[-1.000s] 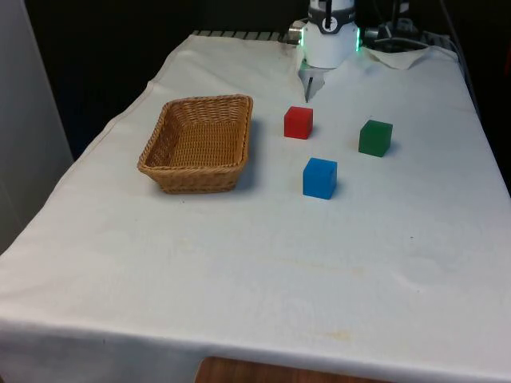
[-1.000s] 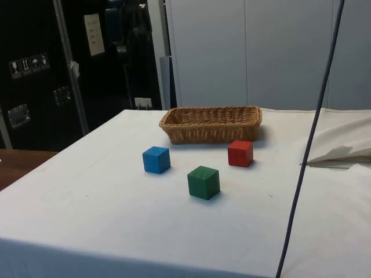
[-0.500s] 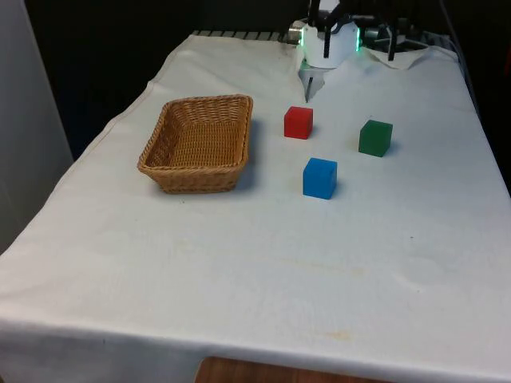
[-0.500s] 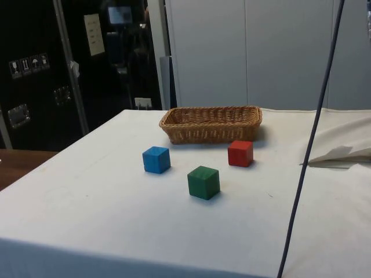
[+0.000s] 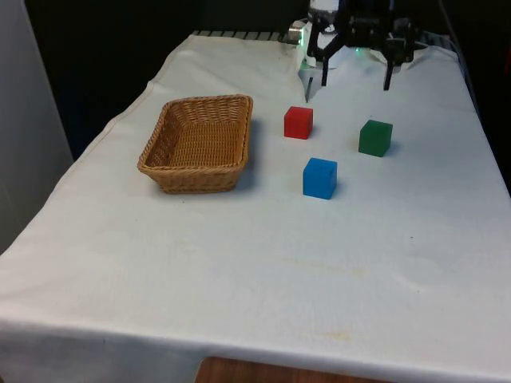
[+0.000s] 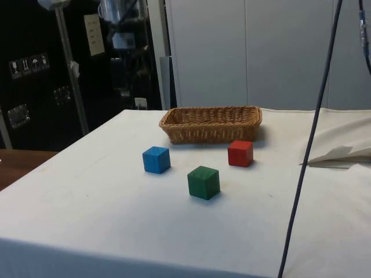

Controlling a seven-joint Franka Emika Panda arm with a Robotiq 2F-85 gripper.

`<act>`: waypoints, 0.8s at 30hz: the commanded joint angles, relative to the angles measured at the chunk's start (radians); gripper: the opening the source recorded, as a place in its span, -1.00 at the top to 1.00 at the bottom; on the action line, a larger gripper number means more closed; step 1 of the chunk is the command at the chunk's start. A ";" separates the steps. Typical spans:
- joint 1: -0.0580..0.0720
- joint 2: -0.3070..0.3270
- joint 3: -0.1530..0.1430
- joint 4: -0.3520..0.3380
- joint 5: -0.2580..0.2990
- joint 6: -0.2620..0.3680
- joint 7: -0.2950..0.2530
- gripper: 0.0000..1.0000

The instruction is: Pick up the blue cube and place it into the basket.

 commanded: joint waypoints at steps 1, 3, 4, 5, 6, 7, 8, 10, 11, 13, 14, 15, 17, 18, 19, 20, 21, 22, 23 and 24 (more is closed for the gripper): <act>0.002 0.004 -0.003 -0.012 -0.012 0.027 0.011 -1.00; 0.000 0.005 0.000 -0.007 0.000 0.013 0.000 -1.00; 0.002 0.009 -0.003 -0.019 -0.013 0.042 0.011 -1.00; 0.002 0.015 -0.004 -0.026 -0.015 0.055 0.012 -1.00; 0.003 0.018 -0.004 -0.029 -0.016 0.061 0.012 -1.00; 0.003 0.018 -0.004 -0.029 -0.016 0.061 0.012 -1.00; 0.003 0.025 -0.005 -0.032 -0.019 0.070 0.013 -1.00; 0.003 0.031 -0.006 -0.036 -0.022 0.080 0.015 -1.00; 0.003 0.034 -0.006 -0.037 -0.024 0.084 0.017 -1.00; 0.003 0.039 -0.006 -0.039 -0.026 0.090 0.019 -1.00; 0.003 0.046 -0.006 -0.041 -0.030 0.099 0.022 -1.00; 0.003 0.049 -0.006 -0.042 -0.031 0.102 0.023 -1.00; 0.003 0.057 -0.007 -0.043 -0.033 0.111 0.028 -1.00; 0.003 0.060 -0.008 -0.044 -0.033 0.116 0.030 -1.00; 0.003 0.063 -0.008 -0.045 -0.034 0.120 0.032 -1.00; 0.003 0.067 -0.009 -0.046 -0.035 0.124 0.035 -1.00; 0.003 0.074 -0.009 -0.047 -0.036 0.132 0.042 -1.00; 0.000 0.070 -0.004 -0.042 -0.021 0.113 0.025 -1.00; 0.003 0.074 -0.009 -0.047 -0.036 0.132 0.042 -1.00; 0.004 0.080 -0.010 -0.049 -0.037 0.139 0.048 -1.00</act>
